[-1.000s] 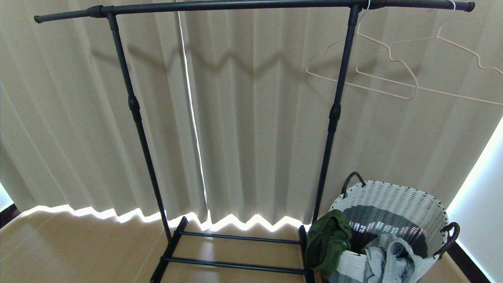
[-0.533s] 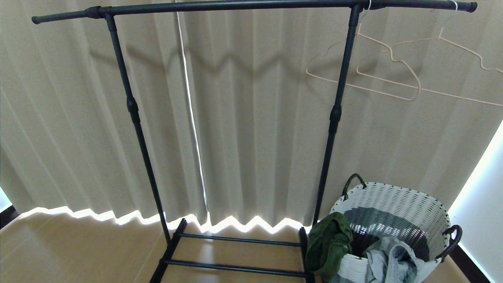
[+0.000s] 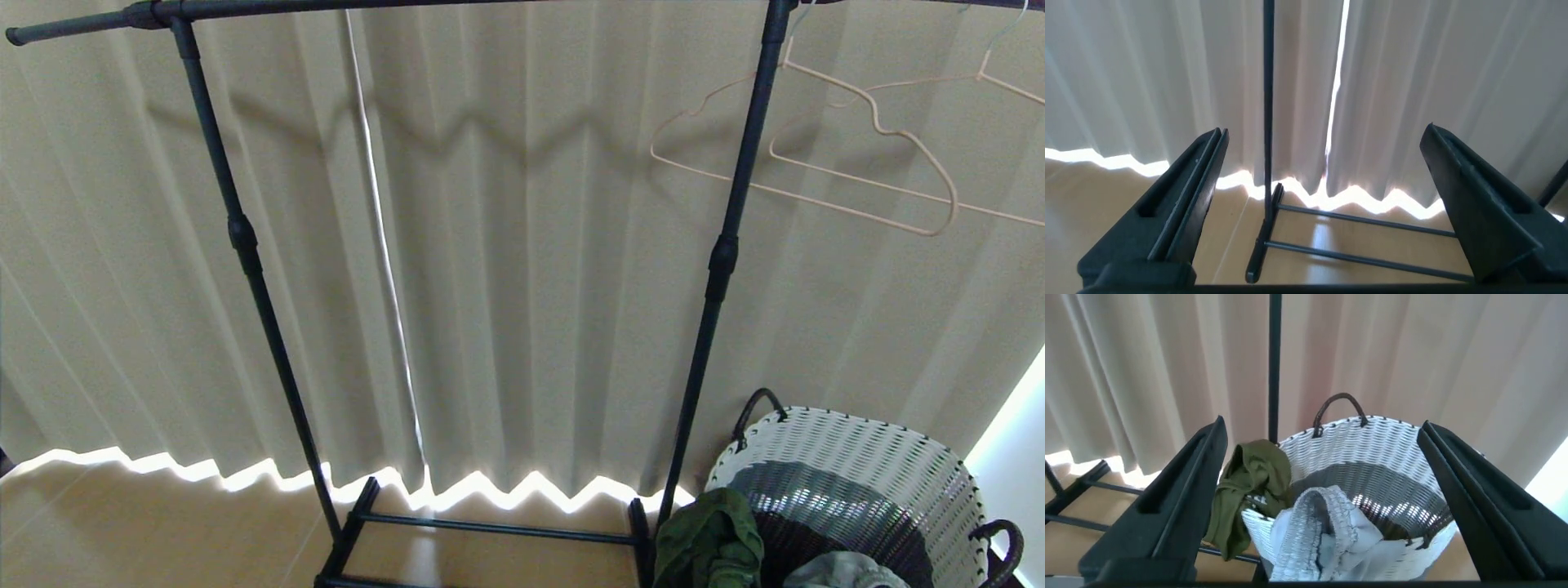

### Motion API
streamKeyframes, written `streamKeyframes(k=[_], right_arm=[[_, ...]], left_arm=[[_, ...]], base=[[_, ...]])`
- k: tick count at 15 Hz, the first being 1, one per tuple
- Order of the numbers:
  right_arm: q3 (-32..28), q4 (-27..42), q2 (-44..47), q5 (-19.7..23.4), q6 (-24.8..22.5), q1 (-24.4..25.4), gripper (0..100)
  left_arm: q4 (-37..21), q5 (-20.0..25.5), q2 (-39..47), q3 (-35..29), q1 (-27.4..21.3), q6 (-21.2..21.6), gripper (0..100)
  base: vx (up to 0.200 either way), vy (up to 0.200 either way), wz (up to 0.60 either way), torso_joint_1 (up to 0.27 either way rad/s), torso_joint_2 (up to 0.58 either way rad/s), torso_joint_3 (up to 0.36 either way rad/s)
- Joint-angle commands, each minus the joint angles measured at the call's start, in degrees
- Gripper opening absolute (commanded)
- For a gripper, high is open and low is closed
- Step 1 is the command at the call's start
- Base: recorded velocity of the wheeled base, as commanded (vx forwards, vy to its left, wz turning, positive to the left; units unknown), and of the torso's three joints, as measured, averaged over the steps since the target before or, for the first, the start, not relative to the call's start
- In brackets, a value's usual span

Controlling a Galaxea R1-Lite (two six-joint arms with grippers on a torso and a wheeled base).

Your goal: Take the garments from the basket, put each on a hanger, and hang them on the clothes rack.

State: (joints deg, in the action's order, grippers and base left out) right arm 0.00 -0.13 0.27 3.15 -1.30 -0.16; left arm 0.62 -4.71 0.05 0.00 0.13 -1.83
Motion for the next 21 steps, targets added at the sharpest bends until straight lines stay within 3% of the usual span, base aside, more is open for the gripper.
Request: streamKeyframes(k=[1, 4, 7, 9, 10, 13, 14, 16, 21], right_arm=[[0.0, -0.04, 0.08, -0.24, -0.1, -0.02, 100], [-0.26, 0.57, 0.08, -1.04, -3.09, -0.02, 100], [-6.59, 4.0, 4.65, -1.3, -9.24, 1.39, 100], [-8.26, 4.09, 8.17, -1.3, -10.47, 1.48, 100], [-10.72, 4.18, 16.34, -2.18, -15.75, 1.39, 100], [-11.6, 4.09, 34.1, -10.09, -24.27, 1.13, 100], [-11.43, 4.09, 36.29, -10.88, -25.68, 1.13, 100], [-10.9, 4.09, 48.07, -11.58, -32.89, 0.51, 100], [-11.16, 1.8, 68.81, -11.58, -39.13, -2.65, 100]], left_arm=[[-0.01, -0.04, 0.04, 0.0, 0.04, -0.02, 100], [-0.01, 0.05, 0.04, 0.0, 0.04, -0.02, 100], [-0.01, 0.14, 0.04, 0.0, 0.04, 0.07, 100], [-0.01, 0.14, 0.13, 0.0, 0.04, 0.16, 100], [-0.01, 0.22, 0.13, 0.0, 0.04, 0.42, 100], [-0.01, 0.66, 0.13, 0.0, 0.04, 0.51, 100], [-0.09, 0.66, 0.13, 0.0, 0.04, 0.6, 100], [-0.09, 0.75, 0.13, 0.0, 0.04, 0.77, 100], [-0.09, 0.66, 0.13, 0.0, 0.04, 0.69, 100]], base=[[0.0, 0.0, 0.0, 0.0, 0.0, 0.0], [0.0, 0.0, 0.0, 0.0, 0.0, 0.0], [0.0, 0.0, 0.0, 0.0, 0.0, 0.0], [0.0, 0.0, 0.0, 0.0, 0.0, 0.0], [0.0, 0.0, 0.0, 0.0, 0.0, 0.0], [0.0, 0.0, 0.0, 0.0, 0.0, 0.0], [0.0, 0.0, 0.0, 0.0, 0.0, 0.0], [0.0, 0.0, 0.0, 0.0, 0.0, 0.0], [0.0, 0.0, 0.0, 0.0, 0.0, 0.0]])
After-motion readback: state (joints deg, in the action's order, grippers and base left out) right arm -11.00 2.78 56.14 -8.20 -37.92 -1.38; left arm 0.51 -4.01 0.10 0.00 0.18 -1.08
